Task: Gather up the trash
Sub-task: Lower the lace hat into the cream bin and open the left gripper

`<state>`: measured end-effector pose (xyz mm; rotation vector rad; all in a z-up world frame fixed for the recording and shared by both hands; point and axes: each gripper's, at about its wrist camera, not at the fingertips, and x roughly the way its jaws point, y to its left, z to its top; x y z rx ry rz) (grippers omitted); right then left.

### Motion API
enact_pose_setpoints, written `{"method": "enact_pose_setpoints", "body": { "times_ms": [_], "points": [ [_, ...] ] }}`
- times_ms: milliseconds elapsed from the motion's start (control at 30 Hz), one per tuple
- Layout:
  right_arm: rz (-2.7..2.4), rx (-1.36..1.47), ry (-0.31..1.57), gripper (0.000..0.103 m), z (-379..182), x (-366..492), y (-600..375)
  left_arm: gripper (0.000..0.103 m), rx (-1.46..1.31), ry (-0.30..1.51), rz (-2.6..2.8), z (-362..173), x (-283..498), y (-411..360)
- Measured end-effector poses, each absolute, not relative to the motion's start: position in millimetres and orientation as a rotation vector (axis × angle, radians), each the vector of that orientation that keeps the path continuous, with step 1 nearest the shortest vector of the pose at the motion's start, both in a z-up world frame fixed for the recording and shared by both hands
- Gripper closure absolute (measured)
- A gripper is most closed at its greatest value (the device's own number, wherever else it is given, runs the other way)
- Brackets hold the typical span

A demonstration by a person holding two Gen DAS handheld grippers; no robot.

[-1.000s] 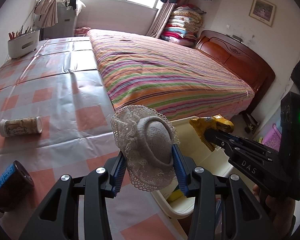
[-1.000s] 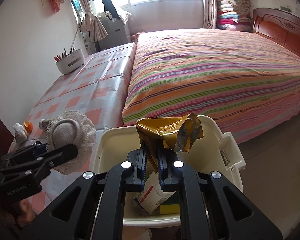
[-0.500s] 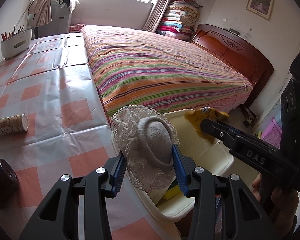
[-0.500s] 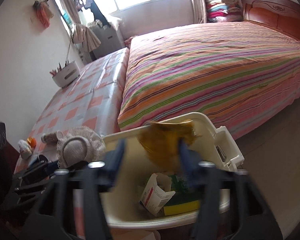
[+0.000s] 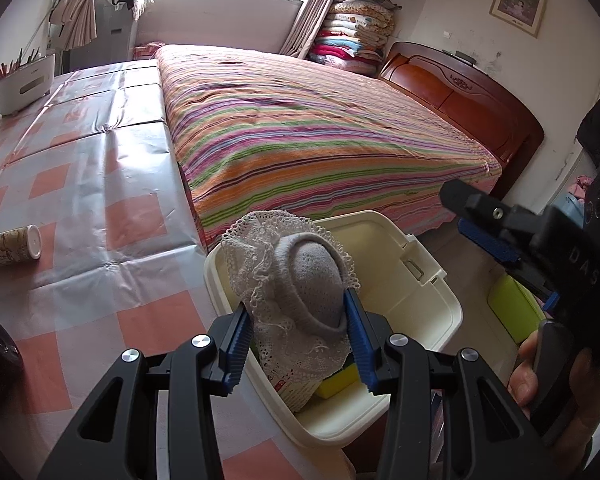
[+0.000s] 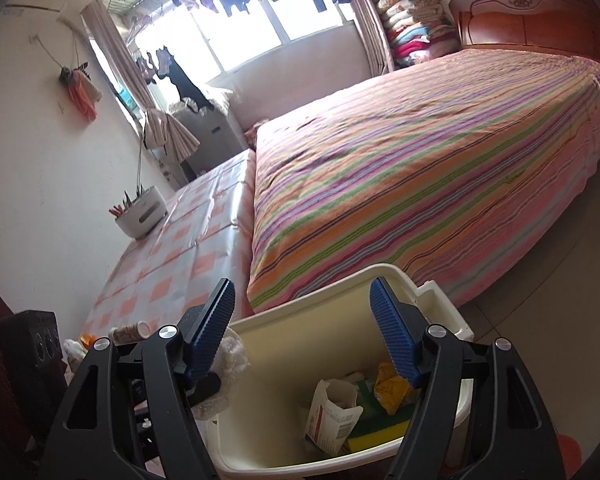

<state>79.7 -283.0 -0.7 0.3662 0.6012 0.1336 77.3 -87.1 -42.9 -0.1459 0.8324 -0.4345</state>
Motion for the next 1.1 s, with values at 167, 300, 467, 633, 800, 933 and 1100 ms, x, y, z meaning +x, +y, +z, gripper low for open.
{"method": "enact_pose_setpoints", "body": {
  "times_ms": [167,300,467,633,800,933,1100],
  "points": [
    [0.106,0.386,0.567,0.034,0,78,-287,0.06,-0.144,0.843,-0.448,-45,81,-93],
    [0.093,0.393,0.547,0.034,-2,75,-290,0.057,-0.133,0.843,-0.458,-46,84,-98],
    [0.087,0.383,0.545,0.033,-5,77,-280,0.029,-0.147,0.804,-0.433,-42,81,-99],
    [0.099,0.381,0.522,0.032,-1,74,-276,0.018,-0.162,0.755,-0.441,-32,74,-97],
    [0.111,0.377,0.495,0.028,4,72,-271,0.018,-0.217,0.723,-0.395,-23,70,-77],
    [0.135,0.362,0.506,0.027,2,77,-257,0.018,-0.258,0.679,-0.327,-15,68,-50],
    [0.179,0.34,0.524,0.025,0,84,-231,0.018,-0.28,0.663,-0.253,-12,69,-19]
  ]
}}
